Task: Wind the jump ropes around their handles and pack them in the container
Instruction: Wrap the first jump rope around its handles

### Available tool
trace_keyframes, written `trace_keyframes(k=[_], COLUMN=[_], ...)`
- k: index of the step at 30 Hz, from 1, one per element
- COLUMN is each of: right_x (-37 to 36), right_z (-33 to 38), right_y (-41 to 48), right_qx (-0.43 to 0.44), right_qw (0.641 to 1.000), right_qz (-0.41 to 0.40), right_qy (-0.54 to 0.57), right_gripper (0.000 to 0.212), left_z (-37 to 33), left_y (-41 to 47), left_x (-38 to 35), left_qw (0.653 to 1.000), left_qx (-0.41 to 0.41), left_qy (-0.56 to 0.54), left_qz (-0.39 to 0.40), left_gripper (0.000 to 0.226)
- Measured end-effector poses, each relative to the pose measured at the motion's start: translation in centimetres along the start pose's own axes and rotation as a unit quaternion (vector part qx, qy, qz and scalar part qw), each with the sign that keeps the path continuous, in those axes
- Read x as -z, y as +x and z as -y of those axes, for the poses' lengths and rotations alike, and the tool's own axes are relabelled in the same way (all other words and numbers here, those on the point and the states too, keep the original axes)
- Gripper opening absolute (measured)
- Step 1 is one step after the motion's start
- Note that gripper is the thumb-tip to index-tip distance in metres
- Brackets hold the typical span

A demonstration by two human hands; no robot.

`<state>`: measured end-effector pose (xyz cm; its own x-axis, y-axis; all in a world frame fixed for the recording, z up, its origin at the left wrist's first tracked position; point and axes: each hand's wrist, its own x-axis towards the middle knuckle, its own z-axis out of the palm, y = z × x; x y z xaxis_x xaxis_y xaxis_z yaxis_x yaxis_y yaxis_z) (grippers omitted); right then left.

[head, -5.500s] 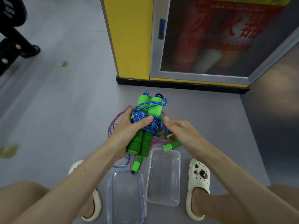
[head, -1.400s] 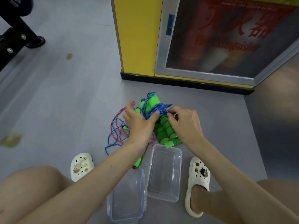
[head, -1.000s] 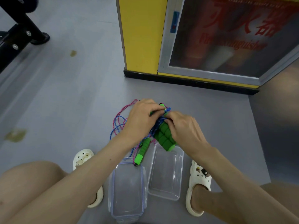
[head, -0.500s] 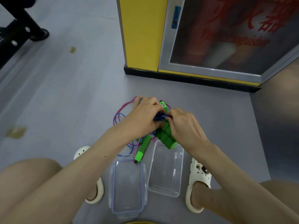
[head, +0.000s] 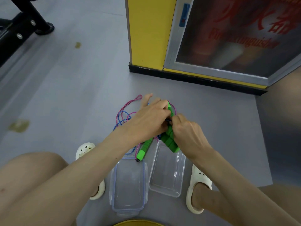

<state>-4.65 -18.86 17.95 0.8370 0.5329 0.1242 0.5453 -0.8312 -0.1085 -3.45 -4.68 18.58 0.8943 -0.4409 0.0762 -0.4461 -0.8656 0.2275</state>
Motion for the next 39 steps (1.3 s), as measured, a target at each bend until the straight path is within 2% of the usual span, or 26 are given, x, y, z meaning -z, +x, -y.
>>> trace_keyframes(k=[1,2,4,8,11,13,14,16,18,19,20,21,22,23,24,25,28,33,39], right_x=[-0.1,-0.3,-0.8,-1.4,-0.7,-0.3,-0.2,-0.3,-0.5,-0.5,-0.5,-0.3,-0.2,-0.1,-0.2,-0.2,-0.2,-0.2,-0.6], right_z=[0.1,0.2,0.2,0.1,0.6,0.6,0.5,0.0,-0.8,-1.3,-1.7,-2.1,-2.4,-2.4,-2.4,-2.3,-2.1,-2.0,-2.7], right_y=[-0.1,0.0,-0.1,0.0,0.1,0.2,0.3,0.6,0.7,0.7,0.8,0.8,0.8,0.8,0.8,0.8,0.8,1.0,1.1], right_qx=[-0.002,-0.003,-0.003,-0.030,-0.043,-0.039,-0.041,-0.055,-0.103,-0.127,-0.150,-0.169,-0.183,-0.192,-0.199,-0.206,-0.226,-0.254,-0.268], right_qw=[1.000,1.000,0.999,0.998,0.997,0.993,0.993,0.994,0.989,0.985,0.980,0.971,0.961,0.952,0.944,0.937,0.922,0.892,0.841], right_qz=[-0.003,-0.009,-0.008,0.005,0.056,0.107,0.104,0.084,0.069,0.052,0.024,0.000,-0.014,-0.014,-0.008,-0.002,0.012,0.009,0.057], right_qy=[0.008,0.019,0.037,0.048,0.032,0.030,0.038,0.049,0.080,0.102,0.132,0.168,0.206,0.237,0.263,0.283,0.314,0.373,0.467], right_gripper=[0.040,0.039,0.040,0.041,0.017,0.012,0.013,0.013,0.015,0.016,0.015,0.014,0.013,0.012,0.011,0.010,0.008,0.003,0.014], left_z=[-0.1,-0.1,-0.3,-0.3,-0.1,0.2,0.3,0.2,-0.3,-0.8,-1.4,-1.9,-2.2,-2.2,-2.0,-1.8,-1.6,-1.3,-0.9], left_y=[0.0,0.1,0.1,-0.3,-0.5,-0.6,-0.6,-0.8,-0.9,-1.0,-1.1,-1.2,-1.1,-1.0,-0.8,-0.8,-0.9,-0.8,-0.9], left_x=[0.0,-0.1,-0.2,-0.8,-1.4,-1.6,-1.9,-2.7,-3.4,-3.4,-3.1,-2.4,-1.7,-1.3,-1.2,-1.0,-0.7,-0.1,-0.1], left_qw=[0.999,0.998,0.998,0.996,0.994,0.991,0.989,0.985,0.977,0.960,0.923,0.859,0.766,0.661,0.583,0.553,0.555,0.537,0.559], left_qx=[-0.025,-0.041,-0.054,-0.060,-0.065,-0.061,-0.054,-0.013,0.093,0.173,0.256,0.331,0.380,0.398,0.398,0.393,0.377,0.371,0.354], left_qy=[0.011,0.009,0.002,-0.005,-0.004,-0.023,-0.033,-0.055,-0.128,-0.188,-0.276,-0.389,-0.519,-0.636,-0.708,-0.735,-0.741,-0.757,-0.749], left_qz=[-0.026,-0.040,-0.037,-0.059,-0.088,-0.113,-0.133,-0.160,-0.139,-0.113,-0.074,-0.033,0.001,0.019,0.014,0.001,-0.026,-0.035,-0.032], left_gripper=[0.007,0.014,0.025,0.021,0.019,0.010,0.005,0.016,0.034,0.053,0.070,0.079,0.081,0.076,0.069,0.063,0.055,0.057,0.064])
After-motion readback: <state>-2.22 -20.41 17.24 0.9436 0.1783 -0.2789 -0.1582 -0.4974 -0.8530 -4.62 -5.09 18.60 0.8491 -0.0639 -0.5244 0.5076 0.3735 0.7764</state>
